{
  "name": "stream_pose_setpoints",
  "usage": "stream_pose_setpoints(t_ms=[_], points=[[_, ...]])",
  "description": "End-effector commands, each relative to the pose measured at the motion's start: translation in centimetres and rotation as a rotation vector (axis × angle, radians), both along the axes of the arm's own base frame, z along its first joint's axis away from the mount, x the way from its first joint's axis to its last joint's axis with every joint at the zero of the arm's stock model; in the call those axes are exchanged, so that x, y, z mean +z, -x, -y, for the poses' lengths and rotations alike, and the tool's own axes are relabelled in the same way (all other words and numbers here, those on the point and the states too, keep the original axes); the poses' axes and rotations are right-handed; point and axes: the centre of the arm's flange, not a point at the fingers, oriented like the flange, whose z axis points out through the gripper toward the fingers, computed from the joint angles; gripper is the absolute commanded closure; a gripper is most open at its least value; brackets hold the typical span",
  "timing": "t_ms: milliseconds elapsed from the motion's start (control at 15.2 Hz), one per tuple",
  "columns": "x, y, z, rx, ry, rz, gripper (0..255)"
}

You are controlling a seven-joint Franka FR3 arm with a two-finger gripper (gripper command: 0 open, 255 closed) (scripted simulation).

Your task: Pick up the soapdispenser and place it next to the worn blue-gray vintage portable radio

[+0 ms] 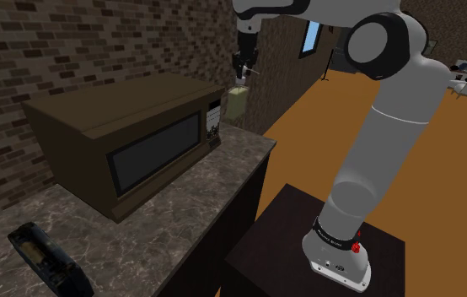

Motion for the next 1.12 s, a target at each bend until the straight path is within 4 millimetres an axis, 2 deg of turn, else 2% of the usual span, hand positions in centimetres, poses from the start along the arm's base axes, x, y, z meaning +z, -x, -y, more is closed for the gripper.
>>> stream_pose_setpoints(t_ms=[0, 990, 1056], points=[[1.1, -0.1, 0.0, 0.000, 0.000, 0.000, 255], [9.1, -0.1, 0.0, 0.000, 0.000, 0.000, 255], [9.2, -0.1, 0.0, 0.000, 0.000, 0.000, 255]])
